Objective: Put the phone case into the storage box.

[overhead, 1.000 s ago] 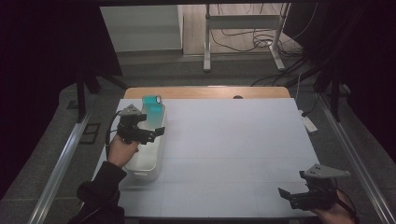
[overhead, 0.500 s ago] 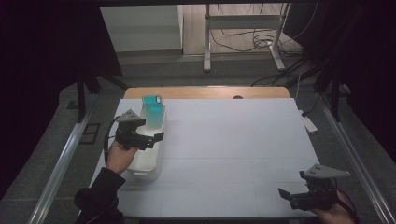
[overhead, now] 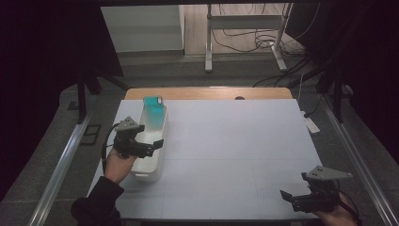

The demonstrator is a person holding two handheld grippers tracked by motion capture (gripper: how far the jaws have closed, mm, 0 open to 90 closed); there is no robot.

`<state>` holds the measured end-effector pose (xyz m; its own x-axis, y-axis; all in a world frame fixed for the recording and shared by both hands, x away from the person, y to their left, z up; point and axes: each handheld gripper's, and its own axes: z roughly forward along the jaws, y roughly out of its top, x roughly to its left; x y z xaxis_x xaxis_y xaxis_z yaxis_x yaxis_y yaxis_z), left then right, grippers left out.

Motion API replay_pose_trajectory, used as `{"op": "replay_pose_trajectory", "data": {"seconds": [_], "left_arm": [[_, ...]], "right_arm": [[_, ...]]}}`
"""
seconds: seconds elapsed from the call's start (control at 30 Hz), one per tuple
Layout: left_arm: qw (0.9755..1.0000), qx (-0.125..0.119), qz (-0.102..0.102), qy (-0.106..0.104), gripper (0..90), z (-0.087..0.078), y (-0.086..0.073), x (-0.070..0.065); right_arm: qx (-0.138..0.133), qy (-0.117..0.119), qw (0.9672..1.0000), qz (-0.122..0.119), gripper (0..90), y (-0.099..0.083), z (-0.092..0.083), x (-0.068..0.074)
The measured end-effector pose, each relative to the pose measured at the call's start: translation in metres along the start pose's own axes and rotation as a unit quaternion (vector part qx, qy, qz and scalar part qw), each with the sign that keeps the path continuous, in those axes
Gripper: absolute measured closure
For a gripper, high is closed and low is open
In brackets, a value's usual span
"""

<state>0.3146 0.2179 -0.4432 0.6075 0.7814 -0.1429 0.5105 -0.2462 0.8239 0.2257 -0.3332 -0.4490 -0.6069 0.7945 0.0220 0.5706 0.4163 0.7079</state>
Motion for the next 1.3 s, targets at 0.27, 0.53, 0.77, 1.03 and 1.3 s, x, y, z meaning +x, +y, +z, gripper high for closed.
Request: {"op": "replay_pose_trajectory", "data": {"seconds": [0.27, 0.53, 0.77, 1.03, 1.3], "left_arm": [[1.0000, -0.003, -0.001, 0.002, 0.0, -0.005, -0.005, -0.005], [1.0000, -0.003, 0.007, 0.001, 0.0, -0.011, -0.012, -0.013], [0.9999, -0.010, 0.006, 0.002, 0.0, -0.020, -0.018, -0.020], [0.9999, -0.017, 0.002, 0.004, 0.0, -0.031, -0.027, -0.026], [0.9997, -0.022, -0.002, 0.006, 0.0, -0.042, -0.037, -0.032]], "right_arm": [[0.001, -0.001, 1.0000, 0.000, 0.0, 0.000, 0.000, 0.000], [-0.002, -0.003, 1.0000, 0.003, 0.0, 0.000, 0.000, 0.000], [0.000, -0.004, 1.0000, 0.002, 0.0, 0.000, 0.000, 0.000], [0.000, -0.004, 1.0000, 0.003, 0.0, 0.000, 0.000, 0.000], [0.001, -0.005, 1.0000, 0.002, 0.0, 0.000, 0.000, 0.000]]}}
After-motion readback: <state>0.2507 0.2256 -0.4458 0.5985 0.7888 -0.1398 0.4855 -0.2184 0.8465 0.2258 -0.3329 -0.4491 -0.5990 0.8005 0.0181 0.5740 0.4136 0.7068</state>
